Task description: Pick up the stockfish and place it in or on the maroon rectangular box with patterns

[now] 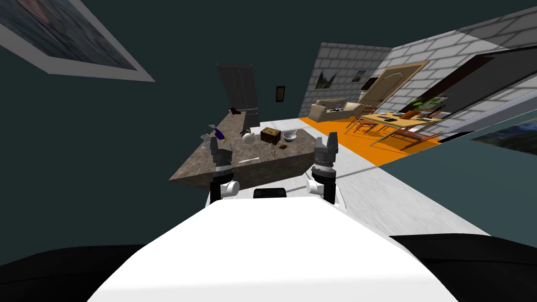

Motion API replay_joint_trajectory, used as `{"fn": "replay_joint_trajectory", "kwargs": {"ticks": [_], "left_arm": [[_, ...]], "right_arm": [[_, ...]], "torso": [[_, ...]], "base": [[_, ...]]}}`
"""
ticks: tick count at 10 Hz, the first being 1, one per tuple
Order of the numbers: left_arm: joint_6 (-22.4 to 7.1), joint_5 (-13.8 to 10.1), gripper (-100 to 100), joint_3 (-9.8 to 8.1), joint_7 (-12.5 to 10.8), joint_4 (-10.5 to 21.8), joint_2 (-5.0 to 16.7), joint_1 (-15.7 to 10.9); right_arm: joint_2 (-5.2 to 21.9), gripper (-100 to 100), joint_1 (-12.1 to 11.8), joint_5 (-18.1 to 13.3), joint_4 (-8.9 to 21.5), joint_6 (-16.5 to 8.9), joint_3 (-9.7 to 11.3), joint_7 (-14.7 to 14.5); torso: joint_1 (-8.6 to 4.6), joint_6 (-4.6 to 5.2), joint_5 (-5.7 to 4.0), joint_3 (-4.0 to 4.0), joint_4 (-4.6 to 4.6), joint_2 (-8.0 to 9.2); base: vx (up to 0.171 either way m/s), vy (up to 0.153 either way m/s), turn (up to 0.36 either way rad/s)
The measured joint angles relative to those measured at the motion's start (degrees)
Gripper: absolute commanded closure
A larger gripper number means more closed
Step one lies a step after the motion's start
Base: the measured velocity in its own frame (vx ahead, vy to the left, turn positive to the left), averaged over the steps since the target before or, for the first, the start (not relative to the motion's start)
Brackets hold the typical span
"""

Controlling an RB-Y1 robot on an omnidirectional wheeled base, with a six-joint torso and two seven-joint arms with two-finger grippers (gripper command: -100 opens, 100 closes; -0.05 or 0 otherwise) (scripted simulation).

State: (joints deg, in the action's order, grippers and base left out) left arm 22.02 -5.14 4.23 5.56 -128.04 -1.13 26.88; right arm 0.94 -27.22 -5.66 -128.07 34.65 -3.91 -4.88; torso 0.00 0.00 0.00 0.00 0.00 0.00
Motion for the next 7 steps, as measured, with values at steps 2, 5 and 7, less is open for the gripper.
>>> {"fn": "replay_joint_trajectory", "kwargs": {"ticks": [2,5,7], "left_arm": [[-0.05,1.03,-100,0.21,0.49,0.07,2.21,0.27],[-0.38,3.98,-100,0.10,1.82,1.05,7.56,0.20],[-0.31,5.71,-100,0.44,2.72,1.29,10.34,0.69]], "right_arm": [[0.00,0,0.00,0.00,0.00,0.00,0.00,0.00],[-0.01,0,0.01,0.00,0.00,0.00,0.01,0.00],[0.00,0,0.01,0.00,0.00,0.00,0.01,0.00]], "torso": [[-0.12,0.01,-0.02,0.05,0.02,0.08],[-0.28,0.01,-0.06,0.13,0.05,0.24],[-0.12,0.01,-0.03,0.11,0.04,0.18]], "base": [[-0.027,-0.044,-0.059],[-0.054,-0.065,-0.069],[-0.043,-0.049,-0.111]]}}
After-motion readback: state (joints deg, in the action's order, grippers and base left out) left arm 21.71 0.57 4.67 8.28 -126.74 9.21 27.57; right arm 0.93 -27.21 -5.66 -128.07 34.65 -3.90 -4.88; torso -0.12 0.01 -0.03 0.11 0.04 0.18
